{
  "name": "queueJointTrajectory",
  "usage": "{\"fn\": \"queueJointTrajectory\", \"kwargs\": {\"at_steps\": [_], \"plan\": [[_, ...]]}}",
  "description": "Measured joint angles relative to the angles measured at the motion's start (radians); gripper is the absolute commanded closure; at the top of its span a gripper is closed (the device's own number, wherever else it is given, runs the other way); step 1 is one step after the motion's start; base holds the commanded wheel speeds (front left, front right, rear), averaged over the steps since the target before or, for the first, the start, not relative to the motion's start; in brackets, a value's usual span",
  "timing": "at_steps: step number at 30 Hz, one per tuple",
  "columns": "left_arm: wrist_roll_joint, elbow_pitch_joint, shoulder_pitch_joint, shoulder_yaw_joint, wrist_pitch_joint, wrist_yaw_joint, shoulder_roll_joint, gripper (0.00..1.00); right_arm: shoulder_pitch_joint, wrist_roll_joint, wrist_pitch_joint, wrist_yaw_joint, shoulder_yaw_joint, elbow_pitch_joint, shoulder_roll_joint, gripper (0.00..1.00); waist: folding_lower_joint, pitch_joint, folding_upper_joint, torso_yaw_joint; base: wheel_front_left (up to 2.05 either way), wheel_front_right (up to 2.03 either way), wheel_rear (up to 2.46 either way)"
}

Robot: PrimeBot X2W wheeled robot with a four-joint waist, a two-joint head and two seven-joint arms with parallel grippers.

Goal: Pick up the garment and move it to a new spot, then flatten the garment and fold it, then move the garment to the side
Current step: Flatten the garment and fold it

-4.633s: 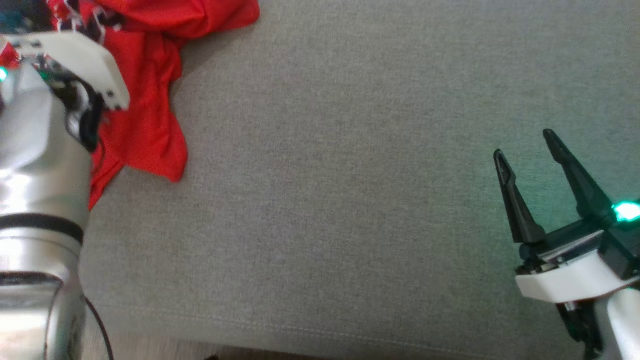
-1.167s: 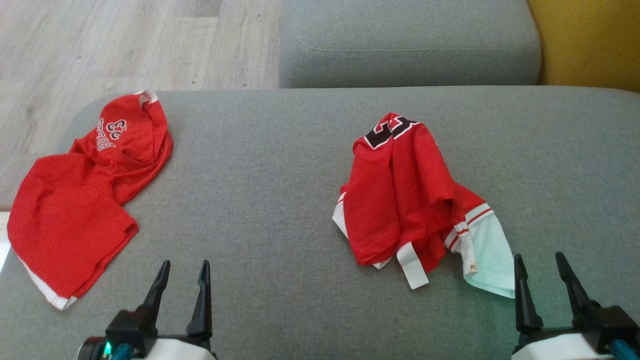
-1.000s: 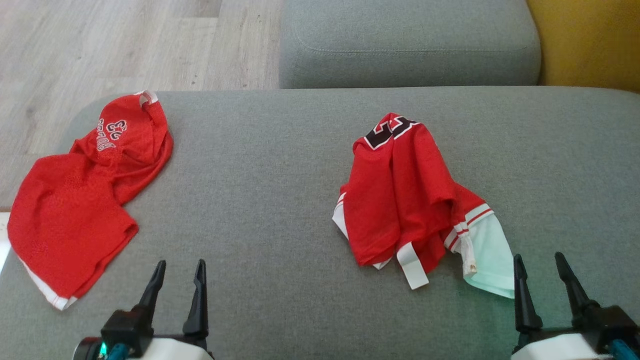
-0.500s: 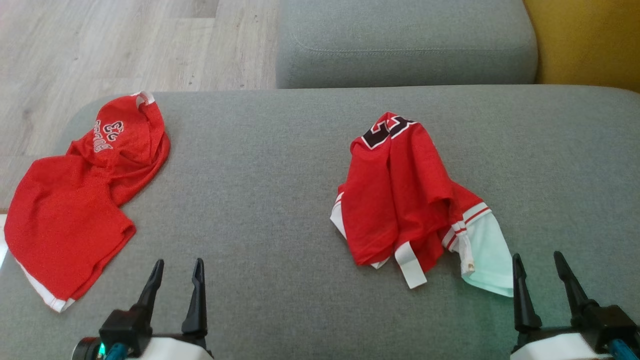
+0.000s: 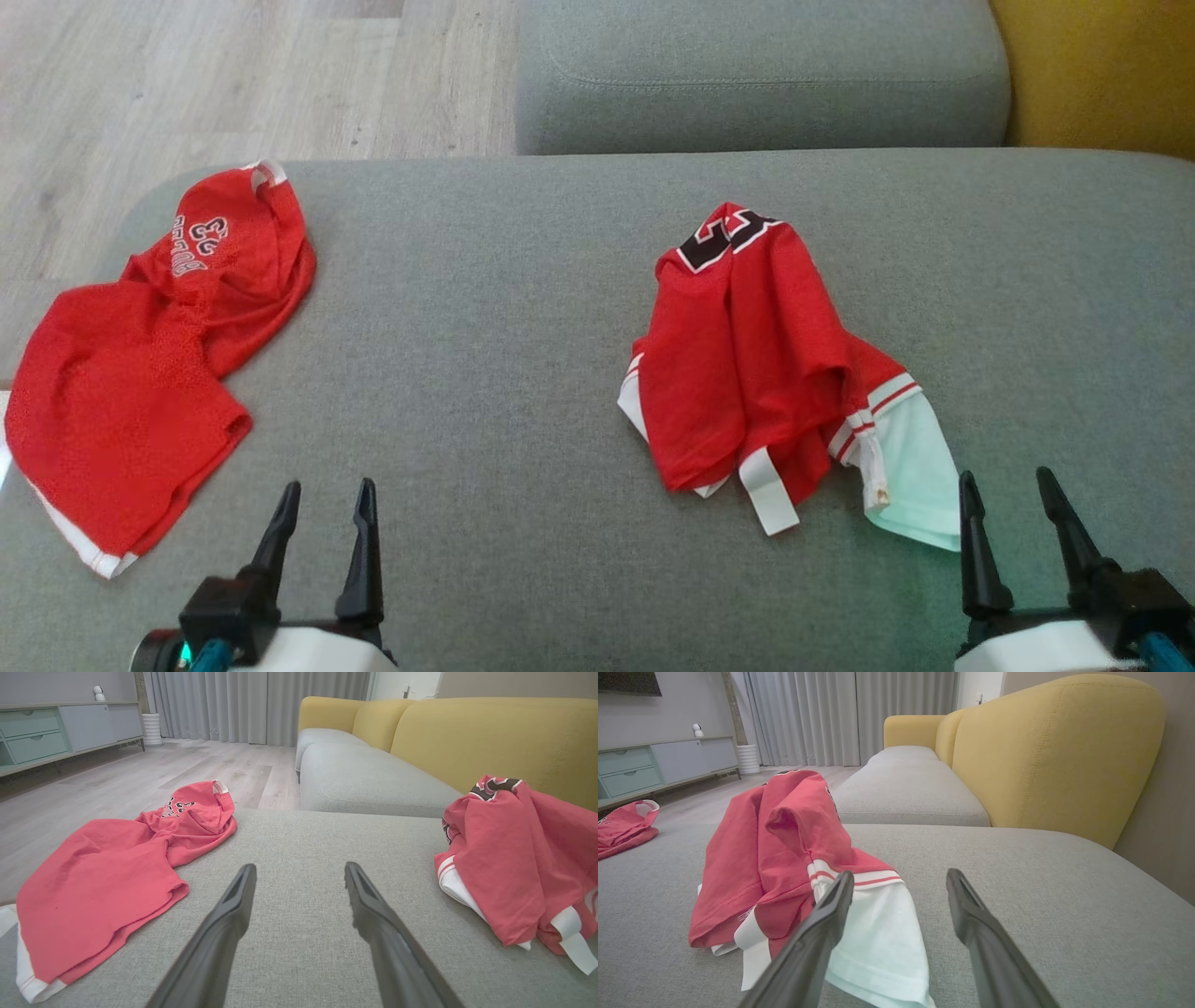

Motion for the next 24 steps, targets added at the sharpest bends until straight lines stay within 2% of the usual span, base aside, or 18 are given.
{"fn": "queueJointTrajectory", "kwargs": {"at_steps": [15, 24], "plan": [[-0.015, -0.009, 0.000, -0.003, 0.000, 0.011, 0.000, 0.00, -0.033, 0.011, 0.001, 0.000, 0.000, 0.021, -0.004, 0.00, 0.0000, 0.014, 0.0000, -0.021, 0.00, 0.00, 0.00], [-0.018, -0.011, -0.004, -0.035, 0.000, 0.014, -0.001, 0.00, -0.216, 0.033, 0.363, 0.000, 0.029, 0.242, -0.087, 0.00, 0.0000, 0.025, 0.0000, -0.013, 0.00, 0.00, 0.00]]}}
